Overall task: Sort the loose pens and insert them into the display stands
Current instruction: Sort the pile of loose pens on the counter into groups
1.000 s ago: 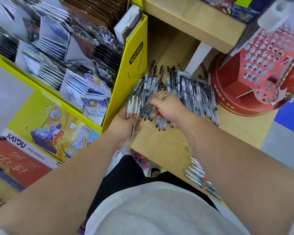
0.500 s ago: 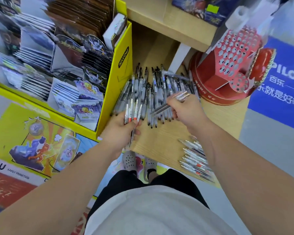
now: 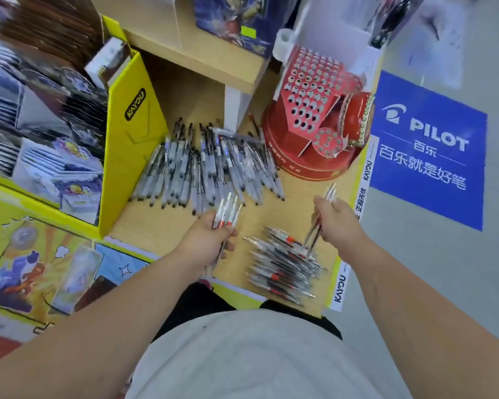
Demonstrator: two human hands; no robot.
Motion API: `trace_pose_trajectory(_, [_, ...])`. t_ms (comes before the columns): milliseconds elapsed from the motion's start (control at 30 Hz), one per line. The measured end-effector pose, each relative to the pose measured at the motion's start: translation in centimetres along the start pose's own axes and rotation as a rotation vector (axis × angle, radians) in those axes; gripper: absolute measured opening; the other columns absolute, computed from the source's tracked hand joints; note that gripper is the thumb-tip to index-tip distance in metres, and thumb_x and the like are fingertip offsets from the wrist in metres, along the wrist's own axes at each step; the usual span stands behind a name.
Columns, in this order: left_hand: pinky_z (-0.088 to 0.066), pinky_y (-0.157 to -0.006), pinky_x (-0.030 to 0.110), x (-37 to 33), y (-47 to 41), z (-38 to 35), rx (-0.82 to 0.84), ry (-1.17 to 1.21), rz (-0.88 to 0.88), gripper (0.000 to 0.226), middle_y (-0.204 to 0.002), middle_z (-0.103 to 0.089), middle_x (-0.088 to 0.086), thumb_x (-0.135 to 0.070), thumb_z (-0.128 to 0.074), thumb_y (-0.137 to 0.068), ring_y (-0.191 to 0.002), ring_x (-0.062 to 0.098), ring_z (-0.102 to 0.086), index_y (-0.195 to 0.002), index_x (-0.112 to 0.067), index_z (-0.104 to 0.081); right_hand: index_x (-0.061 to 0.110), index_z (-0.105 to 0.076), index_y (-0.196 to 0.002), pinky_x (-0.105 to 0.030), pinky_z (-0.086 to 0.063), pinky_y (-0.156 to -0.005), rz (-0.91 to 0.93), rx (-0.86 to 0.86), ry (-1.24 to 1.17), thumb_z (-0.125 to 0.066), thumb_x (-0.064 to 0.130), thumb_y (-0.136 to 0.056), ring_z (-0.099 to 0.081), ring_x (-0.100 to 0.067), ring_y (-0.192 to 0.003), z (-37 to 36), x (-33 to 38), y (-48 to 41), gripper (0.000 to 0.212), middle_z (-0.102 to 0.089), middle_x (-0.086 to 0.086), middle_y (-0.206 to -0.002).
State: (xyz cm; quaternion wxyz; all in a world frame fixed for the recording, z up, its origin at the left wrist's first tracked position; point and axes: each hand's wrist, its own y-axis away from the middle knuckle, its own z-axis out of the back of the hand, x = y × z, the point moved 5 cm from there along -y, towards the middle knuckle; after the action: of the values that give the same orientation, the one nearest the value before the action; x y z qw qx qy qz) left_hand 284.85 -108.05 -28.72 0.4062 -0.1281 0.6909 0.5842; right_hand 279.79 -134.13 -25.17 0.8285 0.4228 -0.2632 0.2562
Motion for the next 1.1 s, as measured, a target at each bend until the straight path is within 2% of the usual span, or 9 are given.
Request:
trace_pose_trajectory(100, [-0.053, -0.064, 0.034, 0.6, -0.1, -3.6, -0.087, 0.033, 0.009, 0.010, -0.099, -0.071, 0.010, -0.013, -0.053, -0.104, -0.072, 0.020, -0.064, -0.110, -0.019, -0.059, 0.013, -0.046, -0.068, -0.035, -0.032, -0.063, 0.048, 0.164, 0.117, -0.045, 0.037, -0.103, -0.039, -0.023, -0.059, 1.8, -1.9, -1.8, 0.042, -0.048, -0.007, -0.061])
trace_pose_trajectory(200, [-0.053, -0.063, 0.037, 1.7, 0.6, -6.7, -0.256, 0.167, 0.050, 0.008, -0.101, -0.070, 0.012, -0.014, -0.054, -0.105, -0.069, 0.021, -0.063, -0.110, -0.015, -0.059, 0.014, -0.040, -0.076, -0.036, -0.027, -0.060, 0.126, 0.350, 0.296, -0.045, 0.034, -0.105, -0.039, -0.023, -0.066, 3.0, -3.0, -3.3, 0.035, -0.042, -0.008, -0.070])
trace_pose_trajectory(367, [-0.050, -0.065, 0.040, 3.9, 3.8, -9.8, -0.475, 0.356, 0.118, 0.030, -0.098, -0.071, 0.012, -0.016, -0.055, -0.105, -0.067, 0.020, -0.064, -0.134, -0.007, -0.051, 0.018, -0.037, -0.072, -0.035, -0.028, -0.059, 0.248, 0.546, 0.454, -0.052, 0.036, -0.102, -0.038, -0.019, -0.063, 3.2, -3.6, -4.2, 0.037, -0.041, -0.003, -0.069])
trace_pose_trajectory(567, [-0.058, -0.077, 0.050, 7.0, 6.8, -11.5, -0.574, 0.519, 0.141, 0.052, -0.102, -0.070, 0.009, -0.017, -0.056, -0.104, -0.075, 0.023, -0.067, -0.152, -0.009, -0.036, 0.020, -0.044, -0.074, -0.034, -0.032, -0.059, 0.416, 0.701, 0.628, -0.061, 0.034, -0.095, -0.044, -0.020, -0.064, -0.2, -2.6, -3.5, 0.030, -0.048, 0.000, -0.070])
trace_pose_trajectory(633, [-0.059, -0.071, 0.047, 8.2, 7.1, -12.2, -0.568, 0.553, 0.149, 0.057, -0.107, -0.069, 0.013, -0.016, -0.057, -0.103, -0.073, 0.023, -0.067, -0.154, -0.011, -0.033, 0.021, -0.047, -0.078, -0.034, -0.035, -0.060, 0.451, 0.701, 0.692, -0.062, 0.037, -0.095, -0.048, -0.020, -0.066, -1.1, -2.6, -3.2, 0.028, -0.052, -0.001, -0.074])
trace_pose_trajectory(767, [-0.055, -0.067, 0.038, 9.4, 7.0, -13.4, -0.595, 0.540, 0.138, 0.046, -0.115, -0.067, 0.012, -0.014, -0.058, -0.101, -0.066, 0.017, -0.068, -0.145, -0.008, -0.045, 0.018, -0.057, -0.095, -0.033, -0.044, -0.066, 0.513, 0.713, 0.851, -0.063, 0.036, -0.095, -0.058, -0.022, -0.077, -2.1, -3.0, -2.3, 0.019, -0.061, -0.003, -0.085])
trace_pose_trajectory(867, [-0.050, -0.063, 0.032, 9.7, 6.9, -13.9, -0.667, 0.560, 0.119, 0.044, -0.090, -0.070, 0.007, -0.014, -0.058, -0.101, -0.064, 0.020, -0.061, -0.144, -0.009, -0.047, 0.015, -0.056, -0.110, -0.038, -0.051, -0.074, 0.562, 0.708, 0.944, -0.064, 0.039, -0.095, -0.061, -0.025, -0.084, -2.6, -2.9, -2.0, 0.030, -0.064, -0.006, -0.093])
trace_pose_trajectory(1000, [-0.038, -0.043, 0.014, 9.5, 7.6, -14.0, -0.757, 0.524, 0.071, 0.020, -0.093, -0.061, 0.012, -0.011, -0.051, -0.103, -0.052, 0.011, -0.045, -0.123, -0.016, -0.055, 0.015, -0.048, -0.140, -0.033, -0.050, -0.085, 0.611, 0.741, 0.971, -0.066, 0.039, -0.094, -0.061, -0.025, -0.105, -4.1, -2.7, -1.7, 0.054, -0.064, -0.005, -0.120])
trace_pose_trajectory(1100, [-0.042, -0.047, 0.016, 9.6, 7.6, -14.4, -0.796, 0.520, 0.049, 0.013, -0.087, -0.061, 0.008, -0.010, -0.052, -0.103, -0.059, 0.013, -0.051, -0.111, -0.019, -0.056, 0.014, -0.036, -0.152, -0.031, -0.047, -0.095, 0.654, 0.781, 1.016, -0.067, 0.039, -0.093, -0.056, -0.027, -0.122, -5.1, -2.8, -1.5, 0.071, -0.055, -0.009, -0.141])
